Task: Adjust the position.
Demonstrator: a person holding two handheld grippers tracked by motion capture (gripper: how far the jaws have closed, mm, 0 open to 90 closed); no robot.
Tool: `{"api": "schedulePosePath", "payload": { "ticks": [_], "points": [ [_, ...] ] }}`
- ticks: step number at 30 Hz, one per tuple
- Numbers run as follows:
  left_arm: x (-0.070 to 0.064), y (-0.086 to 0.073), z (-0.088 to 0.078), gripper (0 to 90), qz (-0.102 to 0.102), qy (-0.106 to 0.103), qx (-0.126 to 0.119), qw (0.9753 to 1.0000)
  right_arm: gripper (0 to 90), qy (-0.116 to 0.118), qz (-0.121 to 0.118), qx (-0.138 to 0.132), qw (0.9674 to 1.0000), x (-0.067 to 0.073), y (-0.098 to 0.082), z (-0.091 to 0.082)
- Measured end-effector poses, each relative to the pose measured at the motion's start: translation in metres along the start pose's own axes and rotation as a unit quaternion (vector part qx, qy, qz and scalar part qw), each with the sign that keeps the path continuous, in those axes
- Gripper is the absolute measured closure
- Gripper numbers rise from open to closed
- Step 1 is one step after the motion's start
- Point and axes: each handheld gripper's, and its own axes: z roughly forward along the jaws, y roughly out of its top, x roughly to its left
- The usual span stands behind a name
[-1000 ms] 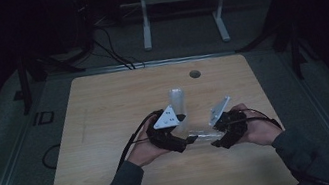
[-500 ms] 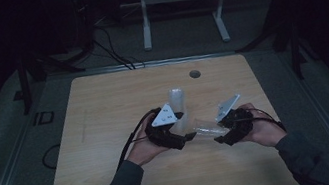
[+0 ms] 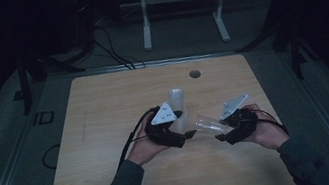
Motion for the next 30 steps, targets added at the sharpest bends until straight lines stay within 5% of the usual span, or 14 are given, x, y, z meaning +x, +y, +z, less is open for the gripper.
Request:
{"api": "schedulePosePath", "payload": {
  "ticks": [17, 30],
  "points": [
    [0.001, 0.0, 0.001, 21.9, -0.018, 0.01, -0.006, 0.9998, 41.3, -0.025, 0.036, -0.043, 0.9981, 0.0, -0.009, -0.003],
    [0.002, -0.001, 0.002, 23.0, -0.03, 0.021, -0.012, 0.9993, 41.3, -0.051, 0.071, -0.091, 0.992, -0.004, -0.017, -0.008]
  ]
}}
